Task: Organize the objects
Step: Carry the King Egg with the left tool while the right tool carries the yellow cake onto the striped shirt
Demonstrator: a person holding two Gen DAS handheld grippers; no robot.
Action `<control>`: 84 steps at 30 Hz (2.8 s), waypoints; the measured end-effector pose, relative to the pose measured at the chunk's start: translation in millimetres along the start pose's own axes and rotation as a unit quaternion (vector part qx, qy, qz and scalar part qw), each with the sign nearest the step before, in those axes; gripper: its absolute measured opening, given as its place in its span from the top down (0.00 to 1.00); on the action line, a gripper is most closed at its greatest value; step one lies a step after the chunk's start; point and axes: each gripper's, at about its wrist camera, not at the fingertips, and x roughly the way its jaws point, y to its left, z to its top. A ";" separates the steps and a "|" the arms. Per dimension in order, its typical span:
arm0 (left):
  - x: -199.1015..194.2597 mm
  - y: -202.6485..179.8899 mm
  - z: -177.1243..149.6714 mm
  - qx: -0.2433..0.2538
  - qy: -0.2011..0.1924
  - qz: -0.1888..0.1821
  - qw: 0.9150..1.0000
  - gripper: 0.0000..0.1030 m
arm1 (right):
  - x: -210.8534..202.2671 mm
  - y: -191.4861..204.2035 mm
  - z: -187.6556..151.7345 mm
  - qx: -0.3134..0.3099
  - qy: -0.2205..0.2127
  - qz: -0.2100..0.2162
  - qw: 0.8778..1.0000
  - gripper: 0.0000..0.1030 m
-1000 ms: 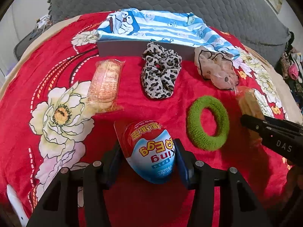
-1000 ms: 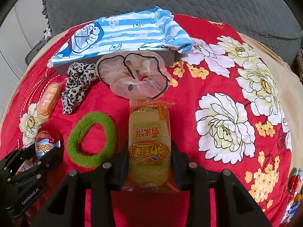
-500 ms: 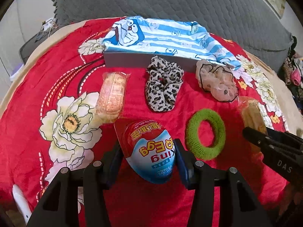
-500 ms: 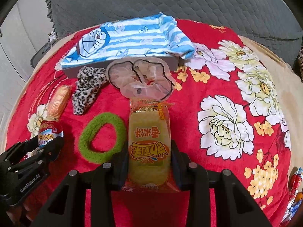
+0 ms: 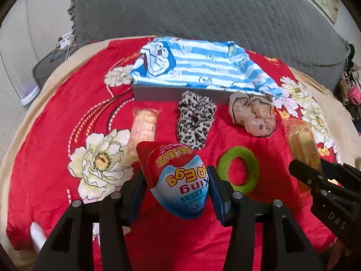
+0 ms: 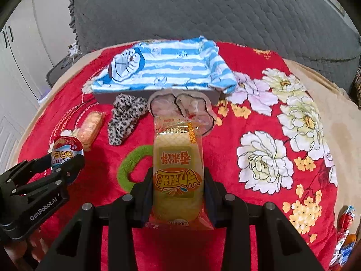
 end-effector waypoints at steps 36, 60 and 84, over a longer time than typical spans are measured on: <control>-44.6 -7.2 89.0 0.002 -0.070 0.026 0.997 0.48 | -56.1 12.0 62.9 -0.002 -0.088 0.012 0.996 0.62; 18.7 4.4 172.7 0.000 -0.078 0.032 0.996 0.48 | -20.3 19.9 152.6 -0.011 -0.118 0.017 0.993 0.62; 115.6 -0.4 235.1 -0.004 -0.061 0.035 0.998 0.48 | 75.8 9.2 218.8 -0.025 -0.088 0.017 0.996 0.62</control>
